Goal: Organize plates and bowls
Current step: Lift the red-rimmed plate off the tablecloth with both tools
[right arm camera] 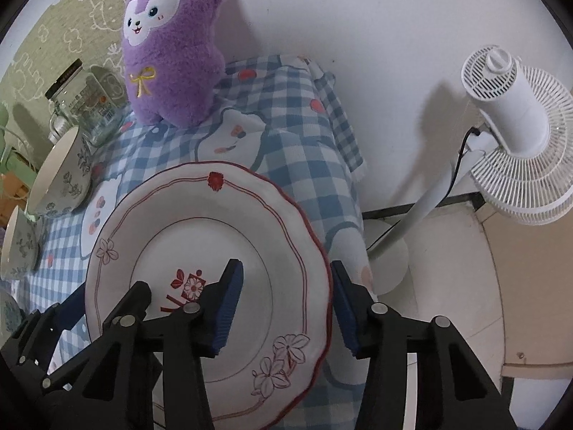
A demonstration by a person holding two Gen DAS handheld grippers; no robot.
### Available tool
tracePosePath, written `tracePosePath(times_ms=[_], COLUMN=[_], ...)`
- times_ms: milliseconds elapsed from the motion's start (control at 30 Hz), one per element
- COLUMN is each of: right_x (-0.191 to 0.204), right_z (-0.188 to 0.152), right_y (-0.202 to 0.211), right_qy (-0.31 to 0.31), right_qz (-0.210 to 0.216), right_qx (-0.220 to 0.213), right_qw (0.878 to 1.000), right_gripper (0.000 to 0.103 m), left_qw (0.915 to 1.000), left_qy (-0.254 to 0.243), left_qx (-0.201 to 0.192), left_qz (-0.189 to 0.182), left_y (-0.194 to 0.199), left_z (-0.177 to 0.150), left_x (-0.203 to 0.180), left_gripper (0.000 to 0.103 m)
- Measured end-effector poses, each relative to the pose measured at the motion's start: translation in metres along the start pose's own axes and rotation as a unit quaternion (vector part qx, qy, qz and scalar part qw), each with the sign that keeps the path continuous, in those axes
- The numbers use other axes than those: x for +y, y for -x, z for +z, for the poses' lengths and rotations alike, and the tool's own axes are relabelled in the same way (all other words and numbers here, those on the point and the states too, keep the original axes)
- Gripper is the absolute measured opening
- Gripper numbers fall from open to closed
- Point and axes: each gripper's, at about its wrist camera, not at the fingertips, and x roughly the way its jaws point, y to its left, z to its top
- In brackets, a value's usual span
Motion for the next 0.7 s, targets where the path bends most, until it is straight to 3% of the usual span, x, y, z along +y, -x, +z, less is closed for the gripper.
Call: tracePosePath(times_ms=[700], right_x=[0.013], right_z=[-0.005], right_y=[0.013], right_qy=[0.002], right_qz=[-0.046], right_qx=[0.002], right_qw=[0.999], right_gripper=[0.047], left_qw=[0.9999], left_qy=[-0.009], left_qx=[-0.002], left_qz=[-0.005], left_y=[0.008], left_z=[-0.002], left_x=[0.004], left_gripper=[0.048])
